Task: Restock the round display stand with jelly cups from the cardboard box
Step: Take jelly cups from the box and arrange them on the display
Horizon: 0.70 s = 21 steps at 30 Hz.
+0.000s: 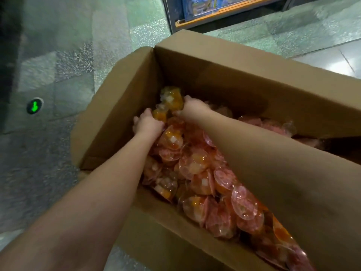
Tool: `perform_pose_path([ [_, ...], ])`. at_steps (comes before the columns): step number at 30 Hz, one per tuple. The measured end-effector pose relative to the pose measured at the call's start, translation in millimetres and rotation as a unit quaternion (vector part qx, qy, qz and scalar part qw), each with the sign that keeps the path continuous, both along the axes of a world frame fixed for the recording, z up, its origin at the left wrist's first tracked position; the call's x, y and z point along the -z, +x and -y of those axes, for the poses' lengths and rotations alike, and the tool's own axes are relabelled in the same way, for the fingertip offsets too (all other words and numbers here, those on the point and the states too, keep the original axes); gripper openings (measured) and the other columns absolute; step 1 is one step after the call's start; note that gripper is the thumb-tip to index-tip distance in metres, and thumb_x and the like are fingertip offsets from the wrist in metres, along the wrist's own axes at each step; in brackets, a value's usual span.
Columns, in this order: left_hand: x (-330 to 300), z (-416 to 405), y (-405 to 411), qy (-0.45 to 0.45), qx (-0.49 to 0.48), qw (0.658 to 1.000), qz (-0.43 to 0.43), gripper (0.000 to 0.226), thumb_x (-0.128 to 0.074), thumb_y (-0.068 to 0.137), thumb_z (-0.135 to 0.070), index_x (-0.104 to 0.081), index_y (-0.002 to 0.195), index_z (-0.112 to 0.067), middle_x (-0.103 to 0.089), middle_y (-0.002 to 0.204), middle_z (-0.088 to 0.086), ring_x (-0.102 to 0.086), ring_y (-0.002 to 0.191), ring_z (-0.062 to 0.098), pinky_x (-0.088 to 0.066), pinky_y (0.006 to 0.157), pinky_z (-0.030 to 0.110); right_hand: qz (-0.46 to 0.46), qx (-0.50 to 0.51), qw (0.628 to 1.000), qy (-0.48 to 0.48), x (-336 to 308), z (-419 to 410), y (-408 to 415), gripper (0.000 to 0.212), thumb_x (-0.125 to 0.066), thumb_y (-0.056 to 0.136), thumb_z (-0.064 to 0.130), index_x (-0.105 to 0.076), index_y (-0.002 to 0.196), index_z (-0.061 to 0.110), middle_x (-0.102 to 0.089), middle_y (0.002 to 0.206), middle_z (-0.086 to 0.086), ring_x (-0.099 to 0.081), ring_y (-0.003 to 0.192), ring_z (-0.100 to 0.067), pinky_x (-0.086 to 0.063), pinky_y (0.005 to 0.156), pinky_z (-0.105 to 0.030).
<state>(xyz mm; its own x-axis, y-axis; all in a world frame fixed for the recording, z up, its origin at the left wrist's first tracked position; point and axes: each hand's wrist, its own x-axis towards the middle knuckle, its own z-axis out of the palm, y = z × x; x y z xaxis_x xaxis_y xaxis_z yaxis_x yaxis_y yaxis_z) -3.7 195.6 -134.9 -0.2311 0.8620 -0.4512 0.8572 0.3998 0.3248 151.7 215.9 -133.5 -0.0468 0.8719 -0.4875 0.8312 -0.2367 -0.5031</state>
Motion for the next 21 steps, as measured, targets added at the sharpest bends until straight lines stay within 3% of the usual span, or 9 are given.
perform_pose_path([
  [3, 7.3, -3.4, -1.6, -0.003, 0.035, 0.998, -0.048, 0.064, -0.060, 0.092, -0.048, -0.037, 0.148, -0.026, -0.047, 0.142, 0.009, -0.032, 0.134, 0.035, -0.029, 0.111, 0.047, 0.002, 0.051, 0.999, -0.002, 19.7, -8.0, -18.3, 0.066, -0.061, 0.090, 0.052, -0.043, 0.140, 0.013, -0.056, 0.133, -0.009, -0.052, 0.125, -0.032, -0.037, 0.109, -0.051],
  [7, -1.6, 5.9, -4.2, 0.074, 0.058, 0.995, -0.044, 0.050, -0.060, 0.092, -0.042, -0.049, 0.137, -0.023, -0.055, 0.134, 0.006, -0.039, 0.128, 0.034, -0.032, 0.108, 0.048, -0.063, 0.109, 0.992, 0.034, 11.9, -1.8, -13.1, 0.029, -0.058, 0.095, 0.033, -0.057, 0.119, 0.016, -0.062, 0.113, -0.008, -0.060, 0.113, -0.031, -0.048, 0.097, -0.043],
  [10, -25.8, 27.6, -10.3, 0.165, 0.023, 0.985, 0.040, 0.049, -0.066, 0.087, -0.042, -0.053, 0.131, -0.026, -0.057, 0.117, -0.004, -0.042, 0.120, 0.028, -0.035, 0.104, 0.044, -0.108, 0.114, 0.984, 0.079, -15.7, 20.0, 1.0, 0.045, -0.061, 0.095, 0.033, -0.051, 0.134, 0.014, -0.061, 0.124, -0.008, -0.058, 0.116, -0.029, -0.047, 0.090, -0.036],
  [12, -50.0, 53.0, -13.5, 0.195, -0.030, 0.973, 0.120, 0.054, -0.072, 0.083, -0.043, -0.052, 0.132, -0.029, -0.048, 0.104, -0.013, -0.044, 0.116, 0.022, -0.038, 0.102, 0.039, -0.169, 0.168, 0.968, 0.080, -37.7, 46.4, 12.5, 0.057, -0.066, 0.091, 0.042, -0.047, 0.140, 0.021, -0.062, 0.124, 0.001, -0.059, 0.113, -0.020, -0.049, 0.091, -0.034],
  [15, -87.7, 107.0, -18.3, 0.171, -0.092, 0.952, 0.239, 0.052, -0.074, 0.083, -0.046, -0.053, 0.129, -0.035, -0.055, 0.114, -0.009, -0.053, 0.107, 0.011, -0.043, 0.094, 0.028, -0.221, 0.201, 0.952, 0.068, -72.7, 107.2, 29.8, 0.056, -0.070, 0.087, 0.046, -0.049, 0.137, 0.029, -0.063, 0.115, 0.015, -0.062, 0.104, -0.007, -0.051, 0.088, -0.028],
  [17, -111.7, 147.1, -17.8, 0.131, -0.139, 0.919, 0.346, 0.036, -0.074, 0.085, -0.040, -0.058, 0.118, -0.038, -0.066, 0.112, -0.009, -0.064, 0.100, 0.009, -0.051, 0.088, 0.030, -0.248, 0.228, 0.940, 0.052, -91.7, 159.6, 39.7, 0.055, -0.071, 0.088, 0.044, -0.050, 0.136, 0.031, -0.065, 0.114, 0.018, -0.063, 0.100, 0.000, -0.053, 0.087, -0.025],
  [18, -122.6, 167.4, -16.7, 0.104, -0.175, 0.887, 0.415, 0.031, -0.073, 0.087, -0.033, -0.060, 0.115, -0.036, -0.069, 0.109, -0.008, -0.068, 0.096, 0.010, -0.054, 0.085, 0.031, -0.257, 0.241, 0.935, 0.040, -99.5, 187.4, 42.3, 0.055, -0.071, 0.089, 0.042, -0.050, 0.138, 0.032, -0.065, 0.114, 0.019, -0.062, 0.098, 0.003, -0.053, 0.084, -0.022],
  [21, -144.9, 225.8, -16.4, 0.015, -0.260, 0.781, 0.568, 0.044, -0.075, 0.081, -0.026, -0.063, 0.123, -0.017, -0.072, 0.111, 0.004, -0.070, 0.097, 0.018, -0.053, 0.088, 0.035, -0.282, 0.276, 0.919, -0.003, -124.4, 272.5, 39.5, 0.056, -0.068, 0.089, 0.041, -0.047, 0.139, 0.030, -0.063, 0.112, 0.021, -0.057, 0.093, 0.010, -0.044, 0.068, -0.012],
])
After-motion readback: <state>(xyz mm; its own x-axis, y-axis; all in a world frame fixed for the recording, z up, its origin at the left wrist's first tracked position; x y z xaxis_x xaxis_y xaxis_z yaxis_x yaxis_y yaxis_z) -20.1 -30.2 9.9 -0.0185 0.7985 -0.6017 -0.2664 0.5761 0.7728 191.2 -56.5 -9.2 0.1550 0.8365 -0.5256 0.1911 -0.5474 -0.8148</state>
